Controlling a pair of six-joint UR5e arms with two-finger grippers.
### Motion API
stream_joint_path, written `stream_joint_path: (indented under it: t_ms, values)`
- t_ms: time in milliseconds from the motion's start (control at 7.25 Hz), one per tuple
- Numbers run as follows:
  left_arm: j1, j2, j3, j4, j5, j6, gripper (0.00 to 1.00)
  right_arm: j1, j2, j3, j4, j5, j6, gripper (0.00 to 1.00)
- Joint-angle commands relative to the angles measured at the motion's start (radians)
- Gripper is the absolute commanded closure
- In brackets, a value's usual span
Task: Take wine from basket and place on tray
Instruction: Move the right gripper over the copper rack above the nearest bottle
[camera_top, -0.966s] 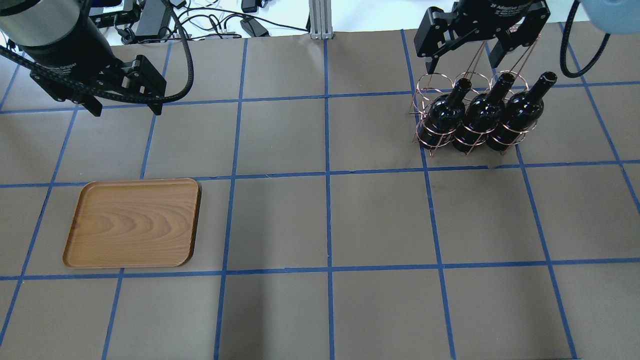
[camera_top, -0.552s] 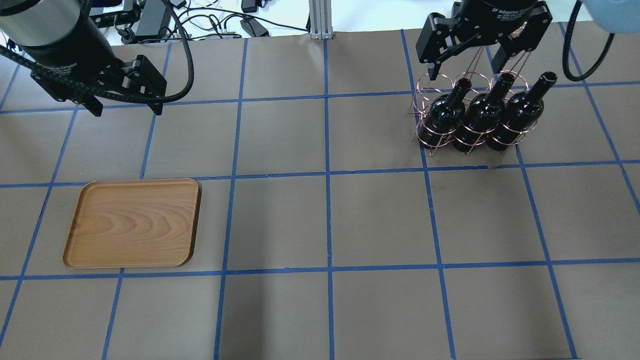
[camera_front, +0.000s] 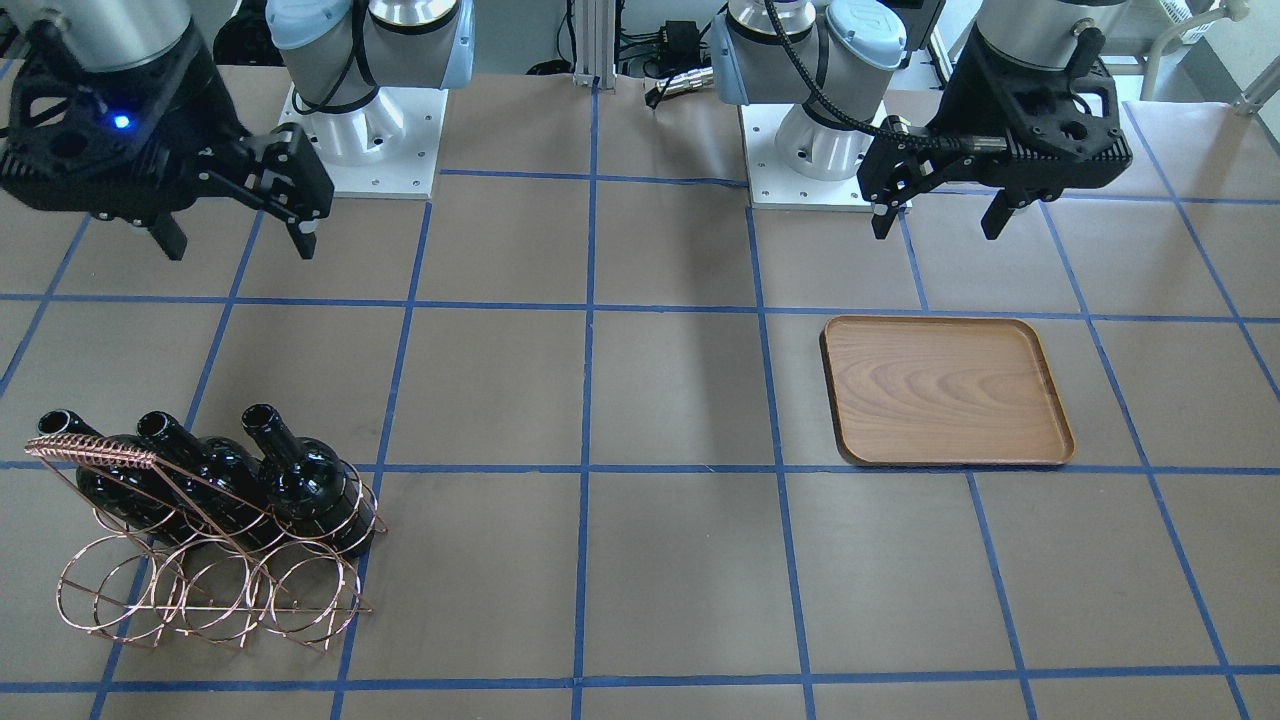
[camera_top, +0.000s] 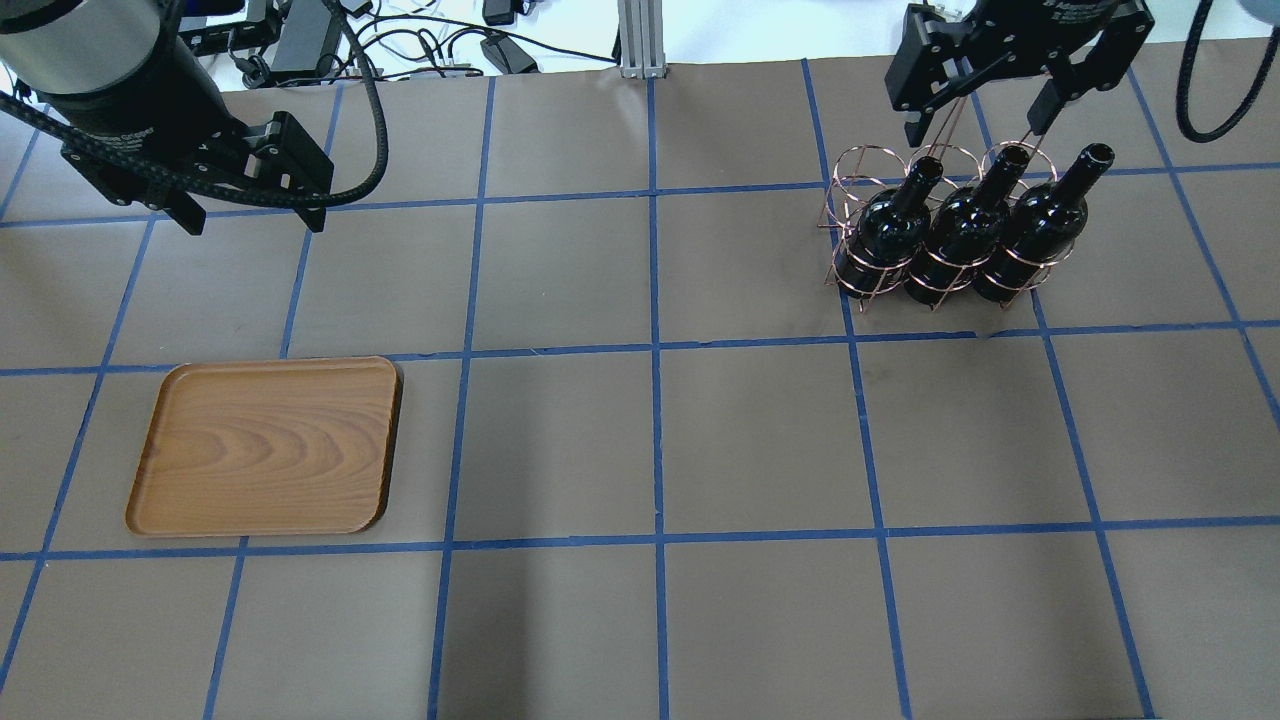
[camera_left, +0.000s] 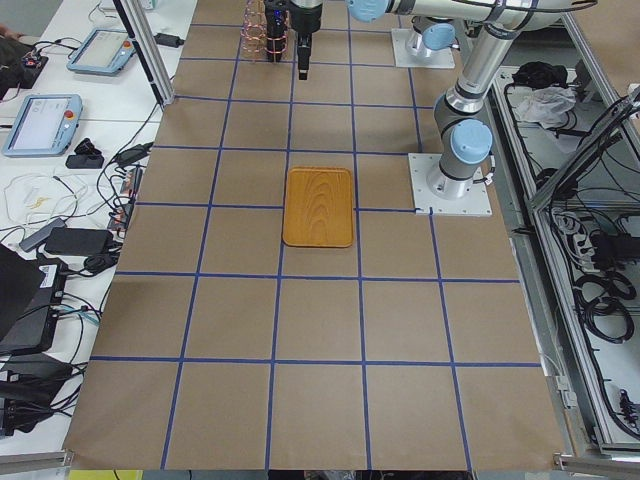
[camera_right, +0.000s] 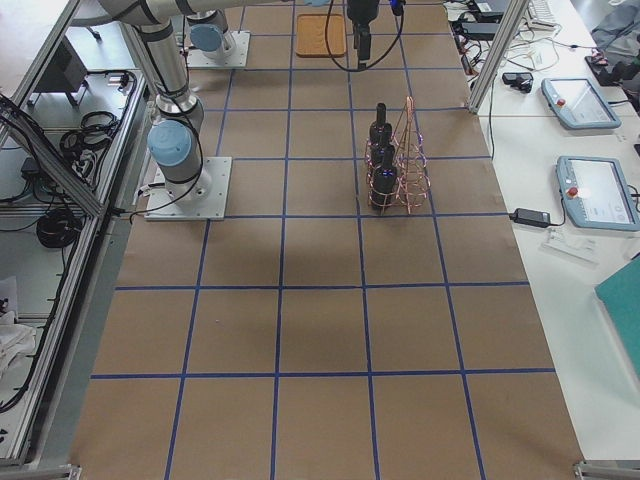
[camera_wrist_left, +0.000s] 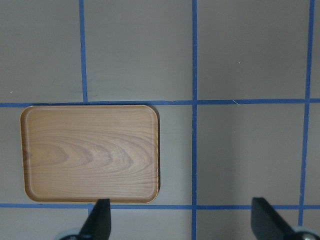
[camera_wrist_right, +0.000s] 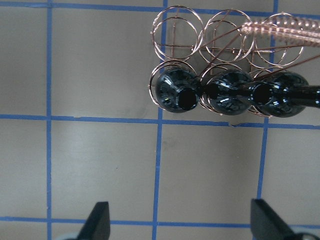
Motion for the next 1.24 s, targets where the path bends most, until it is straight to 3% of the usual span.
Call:
stream_joint_path:
  t_ms: [0,276,1103]
  values:
    - [0.000,0.000,0.000,-0.001,-0.002,0.000,0.00,-0.068,0.106,0.000,-0.100,0.001,-0.118,0.01]
    - [0.000,0.002,-0.012,0.001,-0.002,0.002,0.00,-0.070,0.184,0.012,-0.151,-0.011,-0.154,0.03]
    - [0.000,0.008,-0.021,0.008,-0.004,0.002,0.00,-0.145,0.196,0.035,-0.143,0.001,-0.189,0.14]
